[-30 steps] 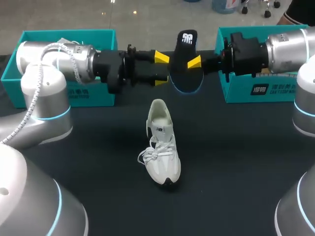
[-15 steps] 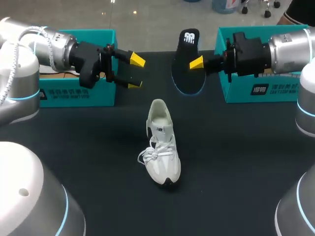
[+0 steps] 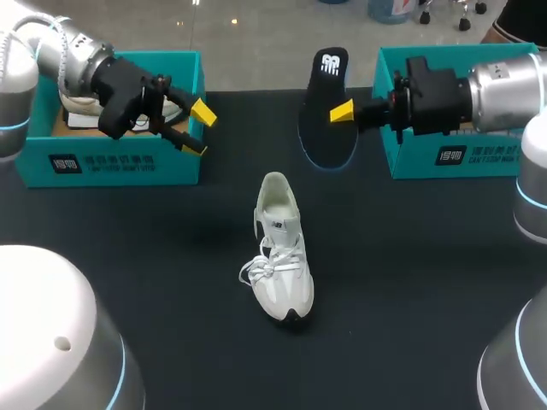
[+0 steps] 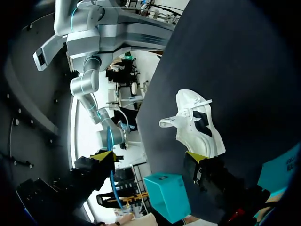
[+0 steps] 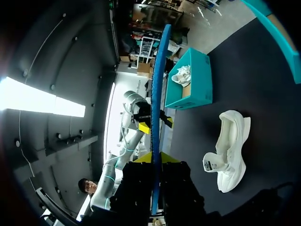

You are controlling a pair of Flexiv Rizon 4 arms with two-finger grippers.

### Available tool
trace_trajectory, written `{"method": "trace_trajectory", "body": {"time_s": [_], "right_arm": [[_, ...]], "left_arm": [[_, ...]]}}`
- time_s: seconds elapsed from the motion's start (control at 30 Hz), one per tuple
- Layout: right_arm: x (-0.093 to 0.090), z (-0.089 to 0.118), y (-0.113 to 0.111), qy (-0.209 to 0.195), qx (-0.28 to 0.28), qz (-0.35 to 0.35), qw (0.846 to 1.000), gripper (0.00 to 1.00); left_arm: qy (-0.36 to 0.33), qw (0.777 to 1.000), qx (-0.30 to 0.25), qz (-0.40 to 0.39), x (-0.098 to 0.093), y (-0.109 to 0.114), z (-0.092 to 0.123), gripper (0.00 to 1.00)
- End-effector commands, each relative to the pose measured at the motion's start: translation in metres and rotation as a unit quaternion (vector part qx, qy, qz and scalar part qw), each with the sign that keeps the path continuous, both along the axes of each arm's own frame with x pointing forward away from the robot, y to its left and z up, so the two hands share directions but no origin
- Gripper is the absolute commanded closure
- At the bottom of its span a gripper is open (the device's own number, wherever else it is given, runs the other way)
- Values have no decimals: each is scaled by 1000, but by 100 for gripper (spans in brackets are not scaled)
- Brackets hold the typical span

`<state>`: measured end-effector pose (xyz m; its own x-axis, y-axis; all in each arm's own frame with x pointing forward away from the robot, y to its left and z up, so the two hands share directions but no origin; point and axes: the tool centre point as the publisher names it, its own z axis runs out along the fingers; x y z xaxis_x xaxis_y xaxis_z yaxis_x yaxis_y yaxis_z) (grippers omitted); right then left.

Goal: Take the shoe out of the shoebox, open the shoe tongue, remove and reinsert the insole, then place the shoe into the shoebox

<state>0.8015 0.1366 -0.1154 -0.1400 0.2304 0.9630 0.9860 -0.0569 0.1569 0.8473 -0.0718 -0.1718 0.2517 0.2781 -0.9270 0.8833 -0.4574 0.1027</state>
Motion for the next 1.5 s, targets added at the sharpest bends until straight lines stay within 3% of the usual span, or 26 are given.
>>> {"method": "trace_trajectory", "body": {"time_s": [0.03,0.2,0.5,1.07,1.37,1.5], "right_arm": [[-5,1,0,-13,3,-7,1000,100],[4,3,5,-54,3,2,999,100],[27,14,25,-147,-7,12,989,100],[27,14,25,-147,-7,12,989,100],[44,-4,29,-253,-35,40,966,100],[52,-8,25,-274,-77,60,957,100]], "left_arm": [[10,999,14,-33,2,7,1,0],[-4,999,45,-26,1,14,-6,0],[11,999,52,2,3,17,-8,0],[11,999,52,2,3,17,-8,0],[11,999,52,2,3,17,-8,0],[11,999,52,2,3,17,-8,0]]}}
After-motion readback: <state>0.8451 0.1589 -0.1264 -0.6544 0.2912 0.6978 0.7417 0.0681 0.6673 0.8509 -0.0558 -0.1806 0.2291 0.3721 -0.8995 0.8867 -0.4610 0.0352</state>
